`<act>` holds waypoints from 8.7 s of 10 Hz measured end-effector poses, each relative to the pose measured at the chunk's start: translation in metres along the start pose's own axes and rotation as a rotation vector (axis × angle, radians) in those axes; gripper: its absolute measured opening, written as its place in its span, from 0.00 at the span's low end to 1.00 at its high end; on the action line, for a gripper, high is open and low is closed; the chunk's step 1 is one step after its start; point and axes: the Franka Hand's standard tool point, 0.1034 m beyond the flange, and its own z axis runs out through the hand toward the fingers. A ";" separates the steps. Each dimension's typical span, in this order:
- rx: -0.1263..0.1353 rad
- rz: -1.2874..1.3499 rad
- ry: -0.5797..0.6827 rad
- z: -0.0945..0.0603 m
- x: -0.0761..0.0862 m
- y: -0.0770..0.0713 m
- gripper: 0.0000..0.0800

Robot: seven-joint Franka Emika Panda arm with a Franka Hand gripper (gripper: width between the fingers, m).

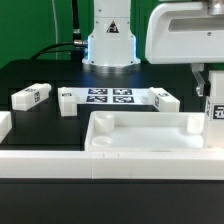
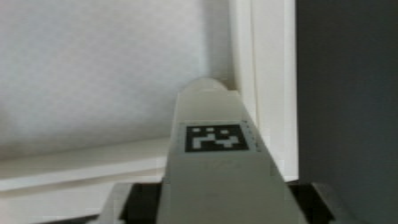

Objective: Assemble desk

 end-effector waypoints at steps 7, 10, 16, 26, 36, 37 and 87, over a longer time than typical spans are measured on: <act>-0.043 0.483 0.022 -0.001 0.008 0.030 0.37; -0.067 0.619 0.036 -0.002 0.011 0.042 0.37; -0.045 0.413 0.054 -0.027 0.000 0.020 0.81; -0.057 0.185 0.066 -0.013 -0.048 0.025 0.81; -0.082 -0.043 -0.283 0.005 -0.097 0.060 0.81; -0.088 -0.010 -0.334 0.004 -0.099 0.061 0.81; -0.334 -0.362 -1.067 0.071 -0.183 0.068 0.81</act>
Offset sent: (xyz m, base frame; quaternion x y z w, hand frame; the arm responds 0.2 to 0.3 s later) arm -0.0068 0.0057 -0.0028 0.0192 -0.0009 0.2665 0.9636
